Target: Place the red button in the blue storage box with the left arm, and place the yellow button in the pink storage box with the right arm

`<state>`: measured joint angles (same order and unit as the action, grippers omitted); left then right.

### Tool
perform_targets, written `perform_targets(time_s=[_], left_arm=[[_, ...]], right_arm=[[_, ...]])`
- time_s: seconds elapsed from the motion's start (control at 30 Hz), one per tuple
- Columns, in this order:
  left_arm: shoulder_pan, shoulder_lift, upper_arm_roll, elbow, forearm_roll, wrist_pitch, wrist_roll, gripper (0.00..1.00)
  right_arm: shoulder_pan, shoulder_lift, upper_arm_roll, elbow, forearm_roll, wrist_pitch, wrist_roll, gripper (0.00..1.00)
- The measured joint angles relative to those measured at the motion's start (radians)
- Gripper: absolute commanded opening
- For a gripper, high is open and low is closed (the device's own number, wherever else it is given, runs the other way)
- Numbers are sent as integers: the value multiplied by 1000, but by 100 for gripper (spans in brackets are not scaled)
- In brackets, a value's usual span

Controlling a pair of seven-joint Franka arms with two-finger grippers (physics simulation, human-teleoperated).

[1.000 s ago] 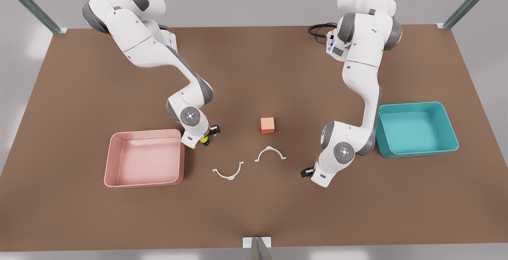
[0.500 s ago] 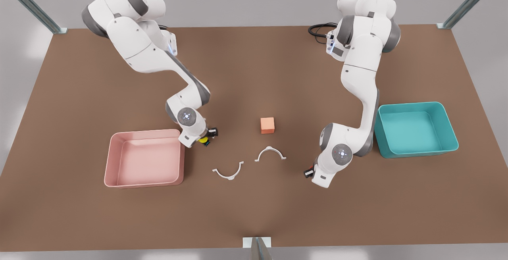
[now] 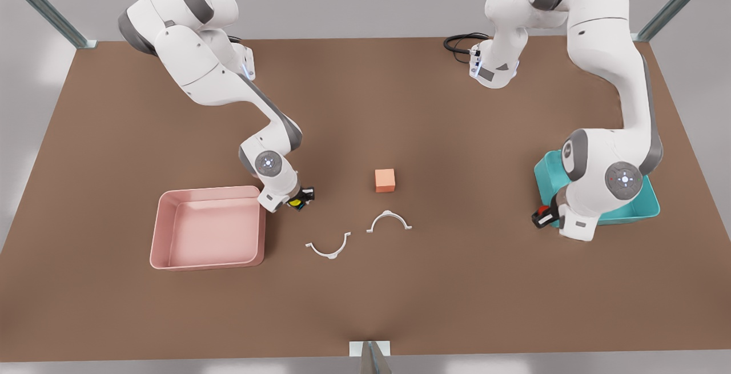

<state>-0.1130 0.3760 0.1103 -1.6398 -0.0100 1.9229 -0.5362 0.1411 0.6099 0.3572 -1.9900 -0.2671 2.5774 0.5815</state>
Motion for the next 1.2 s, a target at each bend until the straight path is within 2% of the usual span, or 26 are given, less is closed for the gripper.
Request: perform_targets(time_s=[0.07,0.17,0.2,0.33,0.47,0.5,0.53,0.57,0.67,0.77,0.97,1.07,1.13,1.17,1.2], left_arm=[[80,-45,0,-63,25,-25,60,48],[176,-52,0,-89,53,-44,161,48],[200,-39,0,-92,58,-44,194,48],[258,64,-1,-92,66,-11,312,48],[293,134,-2,-107,68,41,408,51],[296,139,-2,-112,67,52,430,57],[297,141,-2,-115,66,62,451,95],[298,142,-2,-117,65,70,471,100],[296,139,-1,-118,64,87,525,100],[280,110,-4,-101,64,82,569,100],[176,72,-13,229,27,-81,635,100],[103,-3,-17,332,-20,-184,660,100],[53,-74,-15,345,-35,-244,674,100],[36,-106,-17,335,-40,-269,680,100],[31,-128,-29,327,-44,-292,686,100]], right_arm=[[0,-1,0,-5,0,6,5,69],[0,-1,0,-11,1,12,10,57],[0,-2,0,-12,2,14,11,56],[1,-13,1,-7,3,17,14,56],[-11,-102,5,34,-12,-25,12,56],[-29,-137,7,38,-16,-45,8,56],[-46,-173,9,40,-19,-67,4,56],[-62,-207,9,42,-20,-91,-3,57],[-190,-259,14,58,-19,-168,-43,57],[-308,-237,10,135,-13,-261,-104,59],[-387,-27,-17,402,14,-440,-247,59],[-384,11,-20,371,18,-499,-309,58],[-382,14,-17,362,20,-536,-345,59],[-382,15,-15,361,21,-552,-361,65],[-382,15,-15,362,21,-565,-376,90]])
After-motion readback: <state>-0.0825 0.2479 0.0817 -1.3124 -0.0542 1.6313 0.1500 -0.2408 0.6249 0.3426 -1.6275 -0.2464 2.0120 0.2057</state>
